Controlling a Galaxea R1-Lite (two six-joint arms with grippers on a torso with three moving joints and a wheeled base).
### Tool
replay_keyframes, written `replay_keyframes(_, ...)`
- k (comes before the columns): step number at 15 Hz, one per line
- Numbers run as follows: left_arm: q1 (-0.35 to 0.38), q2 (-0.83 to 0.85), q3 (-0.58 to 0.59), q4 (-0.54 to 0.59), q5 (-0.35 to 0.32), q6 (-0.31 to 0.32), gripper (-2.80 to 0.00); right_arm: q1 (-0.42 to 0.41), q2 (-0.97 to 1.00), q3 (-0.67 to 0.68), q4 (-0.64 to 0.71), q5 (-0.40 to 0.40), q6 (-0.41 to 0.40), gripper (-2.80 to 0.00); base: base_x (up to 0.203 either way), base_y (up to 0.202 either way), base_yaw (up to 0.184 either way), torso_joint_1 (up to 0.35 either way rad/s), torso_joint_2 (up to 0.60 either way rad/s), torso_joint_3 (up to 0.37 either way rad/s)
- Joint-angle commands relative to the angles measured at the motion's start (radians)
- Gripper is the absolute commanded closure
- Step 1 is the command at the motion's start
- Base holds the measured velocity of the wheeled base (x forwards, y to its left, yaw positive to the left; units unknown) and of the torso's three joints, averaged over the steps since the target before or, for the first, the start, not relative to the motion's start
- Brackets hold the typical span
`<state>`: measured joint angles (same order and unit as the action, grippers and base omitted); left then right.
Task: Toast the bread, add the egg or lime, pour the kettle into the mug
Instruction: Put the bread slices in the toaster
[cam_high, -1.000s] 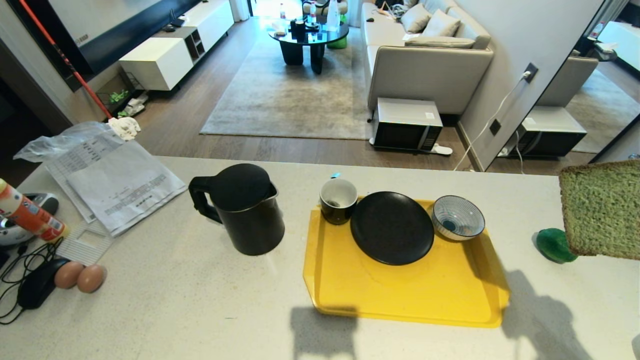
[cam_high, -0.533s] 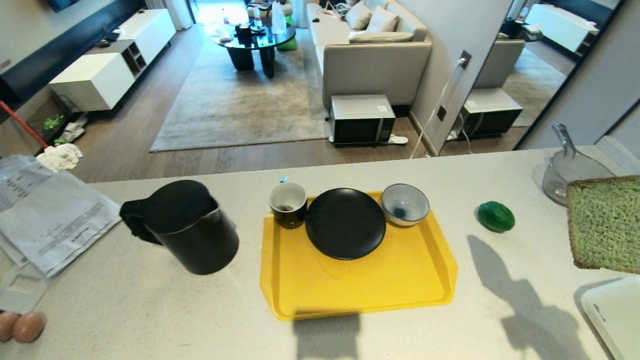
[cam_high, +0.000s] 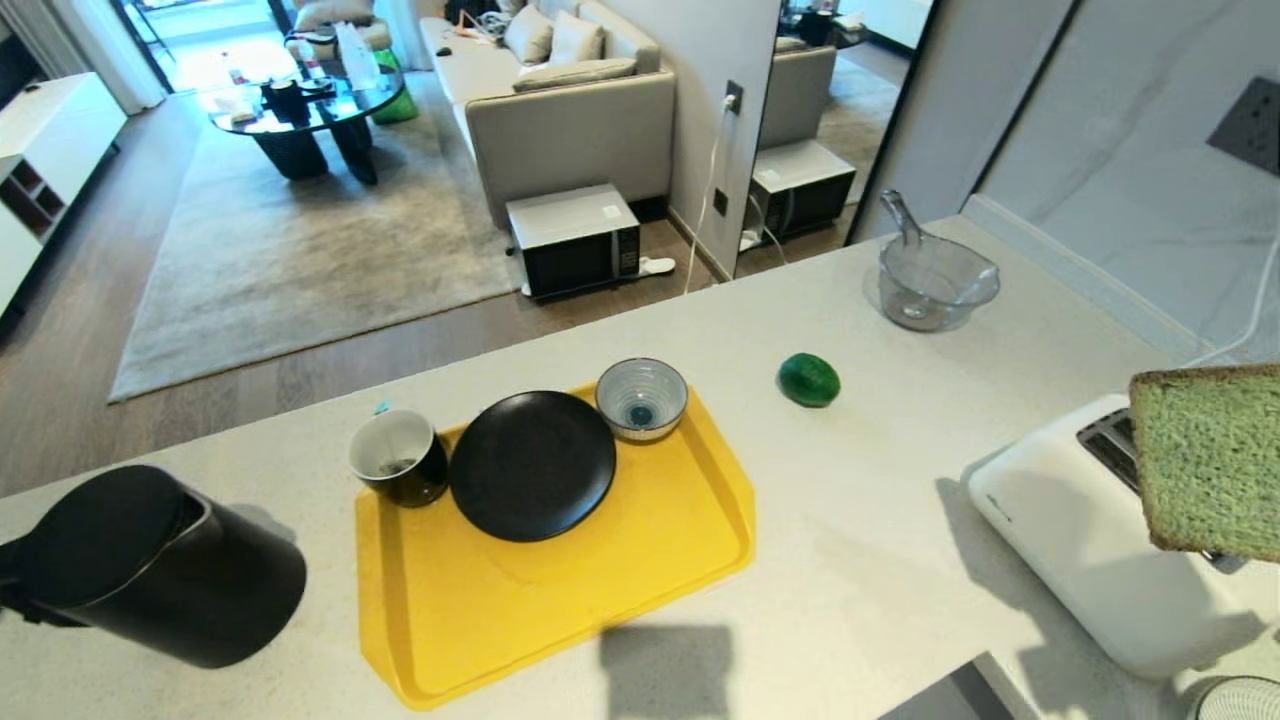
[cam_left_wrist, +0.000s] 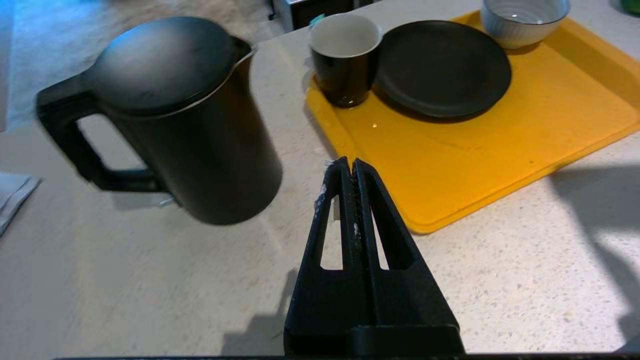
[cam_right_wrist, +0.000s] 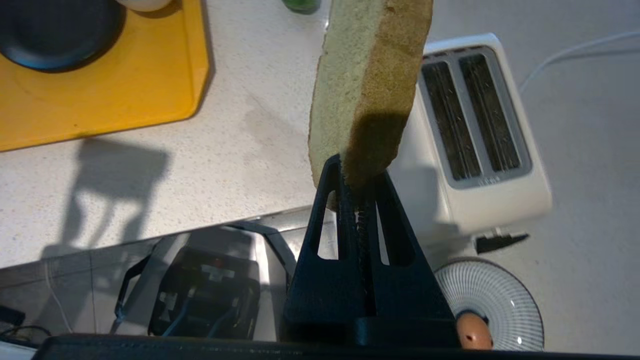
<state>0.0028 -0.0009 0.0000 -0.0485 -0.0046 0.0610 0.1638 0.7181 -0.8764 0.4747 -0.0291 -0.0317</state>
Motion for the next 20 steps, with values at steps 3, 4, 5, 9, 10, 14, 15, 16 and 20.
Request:
replay_keyframes(3,0.000,-0.002,0.017,-0.001,0.000,0.000,0.00,0.000,-0.014,0.000,0.002,0.000,-0.001,0.00,0.000,0.000,-0.030,-0.002,0.00,-0.001)
replay_keyframes(4,0.000,-0.002,0.017,-0.001,0.000,0.000,0.00,0.000,-0.023,0.003,0.002,0.000,-0.002,0.00,0.000,0.000,0.000,0.000,0.00,0.000)
replay_keyframes(5,0.000,-0.002,0.017,-0.001,0.000,0.000,0.00,0.000,-0.025,0.006,0.002,0.000,-0.002,0.00,0.000,0.000,0.000,0.000,0.00,0.000)
replay_keyframes(9,0.000,-0.002,0.017,-0.001,0.000,0.000,0.00,0.000,-0.042,0.005,0.002,-0.002,-0.004,0.00,0.000,0.000,0.000,0.000,0.00,0.000)
replay_keyframes(10,0.000,-0.002,0.017,-0.001,0.000,0.000,0.00,0.000,-0.047,0.007,0.002,-0.002,-0.004,0.00,0.000,0.000,0.000,0.000,0.00,0.000)
replay_keyframes(14,0.000,-0.002,0.017,-0.001,0.000,0.000,0.00,0.000,-0.055,0.014,0.002,-0.002,-0.004,0.00,0.002,0.006,-0.102,0.004,0.00,0.001)
replay_keyframes(15,0.000,-0.002,0.017,-0.001,0.000,0.000,0.00,0.000,-0.055,0.014,0.002,-0.002,-0.004,0.00,0.001,0.010,-0.168,0.002,0.00,0.001)
replay_keyframes(16,0.000,-0.002,0.017,-0.001,0.000,0.000,0.00,0.000,-0.055,0.014,0.002,-0.002,-0.004,0.00,0.000,0.006,-0.171,-0.006,0.00,0.002)
replay_keyframes(20,0.000,-0.002,0.017,-0.001,0.000,0.000,0.00,0.000,-0.057,0.017,0.002,0.000,-0.004,0.00,0.001,0.007,-0.148,0.002,0.00,0.002)
